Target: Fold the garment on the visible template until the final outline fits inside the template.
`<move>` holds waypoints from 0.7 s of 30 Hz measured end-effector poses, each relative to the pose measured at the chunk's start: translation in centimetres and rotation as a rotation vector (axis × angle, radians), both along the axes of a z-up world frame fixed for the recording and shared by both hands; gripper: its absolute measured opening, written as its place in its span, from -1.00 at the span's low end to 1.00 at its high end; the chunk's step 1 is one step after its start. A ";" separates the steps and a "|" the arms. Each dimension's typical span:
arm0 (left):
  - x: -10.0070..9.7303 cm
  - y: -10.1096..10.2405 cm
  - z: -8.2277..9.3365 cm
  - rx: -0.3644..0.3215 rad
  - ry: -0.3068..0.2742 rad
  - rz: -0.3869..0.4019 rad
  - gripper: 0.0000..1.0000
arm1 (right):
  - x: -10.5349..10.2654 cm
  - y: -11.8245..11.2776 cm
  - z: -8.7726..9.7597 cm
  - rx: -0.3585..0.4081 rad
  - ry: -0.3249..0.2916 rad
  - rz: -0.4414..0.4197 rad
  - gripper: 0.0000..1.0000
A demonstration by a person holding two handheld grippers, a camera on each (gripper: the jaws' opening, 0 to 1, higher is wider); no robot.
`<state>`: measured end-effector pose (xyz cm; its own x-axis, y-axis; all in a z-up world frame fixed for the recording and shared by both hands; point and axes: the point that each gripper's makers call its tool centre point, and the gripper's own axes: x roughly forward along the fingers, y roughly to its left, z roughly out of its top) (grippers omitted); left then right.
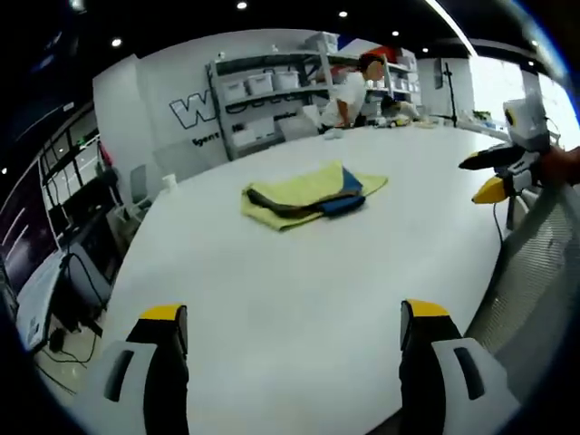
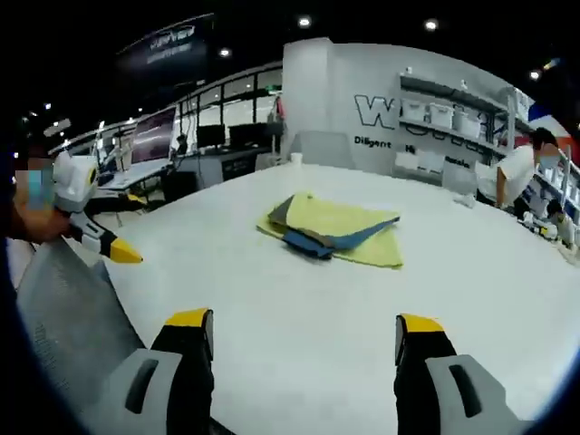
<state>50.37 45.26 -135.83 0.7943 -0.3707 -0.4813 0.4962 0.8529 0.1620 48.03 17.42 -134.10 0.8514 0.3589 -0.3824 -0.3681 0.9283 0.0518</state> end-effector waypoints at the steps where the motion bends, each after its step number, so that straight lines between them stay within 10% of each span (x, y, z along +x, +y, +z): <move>1: 0.0 0.0 0.0 0.001 -0.002 0.000 0.98 | 0.0 0.1 0.1 0.013 -0.001 -0.002 0.77; 21: 0.0 0.0 0.4 -0.004 -0.015 0.002 0.98 | 0.0 0.3 0.3 -0.004 -0.019 0.009 0.77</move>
<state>50.39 45.22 -135.41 0.8023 -0.3708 -0.4679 0.4918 0.8547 0.1660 48.01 17.73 -133.78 0.8554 0.3649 -0.3677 -0.3769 0.9253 0.0413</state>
